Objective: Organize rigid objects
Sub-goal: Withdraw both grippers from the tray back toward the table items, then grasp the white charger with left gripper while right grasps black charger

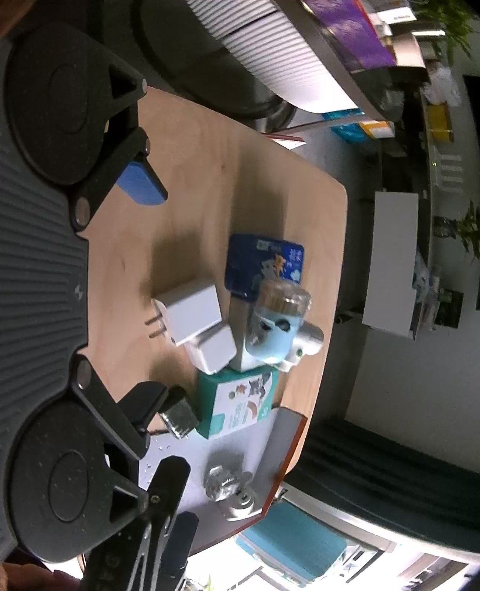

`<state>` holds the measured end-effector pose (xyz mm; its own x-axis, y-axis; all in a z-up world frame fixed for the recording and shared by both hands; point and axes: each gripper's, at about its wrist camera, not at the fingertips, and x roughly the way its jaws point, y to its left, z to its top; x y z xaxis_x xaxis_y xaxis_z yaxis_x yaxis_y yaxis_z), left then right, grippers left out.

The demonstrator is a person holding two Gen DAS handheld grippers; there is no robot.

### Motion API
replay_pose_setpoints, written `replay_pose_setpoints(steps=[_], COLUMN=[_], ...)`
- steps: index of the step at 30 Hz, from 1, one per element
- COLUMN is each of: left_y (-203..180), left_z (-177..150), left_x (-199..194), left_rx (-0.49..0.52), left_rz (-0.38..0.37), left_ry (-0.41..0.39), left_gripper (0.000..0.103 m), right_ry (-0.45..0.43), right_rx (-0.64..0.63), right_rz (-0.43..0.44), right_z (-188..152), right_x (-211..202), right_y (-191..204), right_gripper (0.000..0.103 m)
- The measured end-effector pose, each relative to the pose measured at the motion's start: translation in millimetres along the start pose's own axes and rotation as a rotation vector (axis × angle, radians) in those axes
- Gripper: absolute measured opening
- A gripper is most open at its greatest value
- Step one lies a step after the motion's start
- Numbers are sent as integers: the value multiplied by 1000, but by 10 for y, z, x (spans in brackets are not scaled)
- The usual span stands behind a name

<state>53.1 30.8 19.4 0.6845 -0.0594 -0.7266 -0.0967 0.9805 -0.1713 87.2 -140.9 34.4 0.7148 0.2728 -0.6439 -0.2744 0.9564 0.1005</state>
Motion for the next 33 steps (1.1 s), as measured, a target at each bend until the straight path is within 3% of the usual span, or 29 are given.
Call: replay_pose_setpoints(steps=[10,19,24,29,33], left_y=[127,-28,-81,67,178], left_z=[-52,10,41,32,66], left_x=[165,429,614,613,569], left_rx=[-48,-30,4,9,-8], left_rz=[28,21,63,111,81], left_ry=[21,18,22,19,1], left_gripper=[103,103,103,100,100], right_ry=[17,40,36,37,47], right_rx=[41,61,61,66,65], right_rz=[-20,-38,-44,-45,-37], right_z=[-94,-191,-175,-164,-153], right_x=[16,25,10,21,67], right_y=[-174,-285,-303,-323,-306], right_gripper=[91,91,91,91,91])
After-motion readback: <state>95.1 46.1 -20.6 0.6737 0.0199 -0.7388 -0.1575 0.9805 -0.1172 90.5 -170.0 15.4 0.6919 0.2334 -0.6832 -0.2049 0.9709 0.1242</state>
